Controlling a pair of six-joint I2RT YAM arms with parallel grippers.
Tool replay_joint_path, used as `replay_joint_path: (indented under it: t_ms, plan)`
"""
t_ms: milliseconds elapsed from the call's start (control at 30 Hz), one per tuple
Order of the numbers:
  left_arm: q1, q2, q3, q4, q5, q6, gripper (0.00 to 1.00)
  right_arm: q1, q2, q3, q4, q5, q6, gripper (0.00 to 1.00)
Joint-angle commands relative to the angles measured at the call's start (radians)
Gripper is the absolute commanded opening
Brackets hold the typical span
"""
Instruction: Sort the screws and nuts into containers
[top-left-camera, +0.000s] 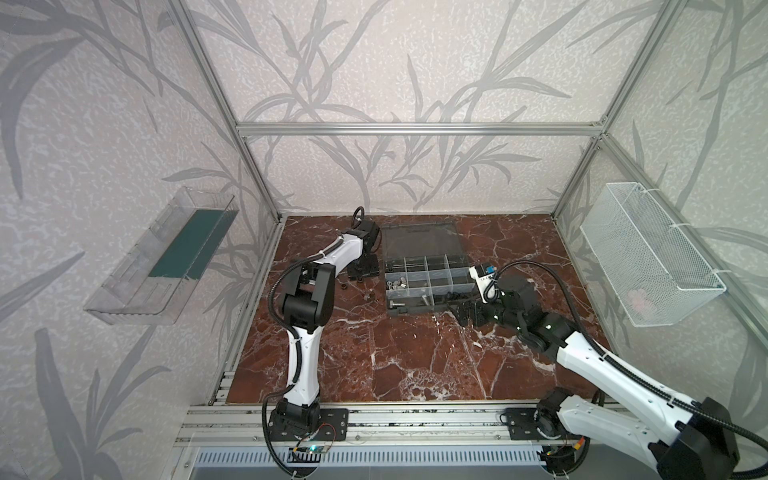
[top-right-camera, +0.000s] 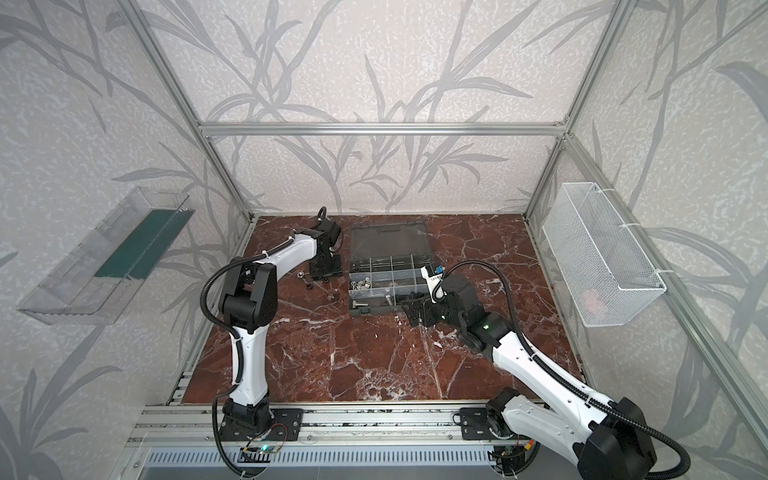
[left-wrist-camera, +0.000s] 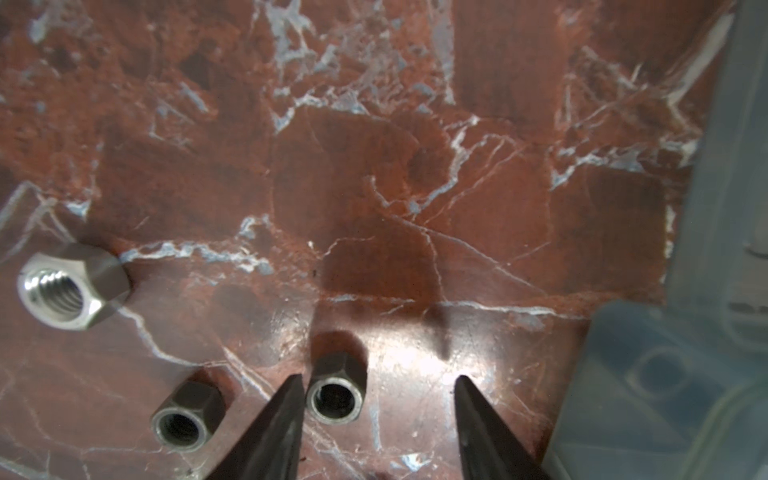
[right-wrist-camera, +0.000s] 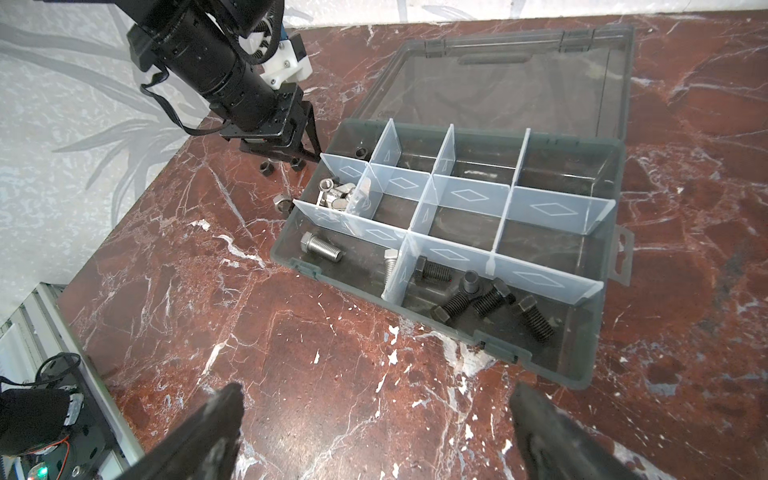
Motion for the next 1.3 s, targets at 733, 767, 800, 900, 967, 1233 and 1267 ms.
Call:
replay_joint_path:
  t_ms: [733, 767, 800, 900, 967, 1233, 1267]
  plan:
    - [-0.003, -0.023, 0.013, -0.041, -0.030, 0.037, 0.22, -0.002, 0.014, 0.001, 0.012, 0.014, -0.013, 0.99]
    - [-0.012, -0.041, 0.022, -0.049, -0.032, 0.038, 0.22, -0.003, 0.016, 0.001, 0.014, 0.013, -0.013, 0.99]
    - [-0.021, -0.057, 0.033, -0.057, -0.033, 0.038, 0.22, -0.003, 0.019, 0.001, 0.016, 0.013, -0.013, 0.99]
    - [-0.044, -0.097, 0.079, -0.066, 0.003, 0.041, 0.23, -0.007, 0.025, 0.001, 0.023, 0.010, -0.013, 0.99]
    - [-0.056, -0.107, 0.118, -0.074, 0.021, 0.038, 0.23, -0.009, 0.029, 0.002, 0.027, 0.006, -0.013, 0.99]
    - [-0.131, -0.020, 0.264, -0.099, 0.057, 0.036, 0.23, -0.012, 0.014, -0.003, 0.019, 0.008, -0.011, 0.99]
    - [-0.140, -0.007, 0.276, -0.100, 0.065, 0.034, 0.24, -0.013, 0.009, -0.006, 0.016, 0.008, -0.013, 0.99]
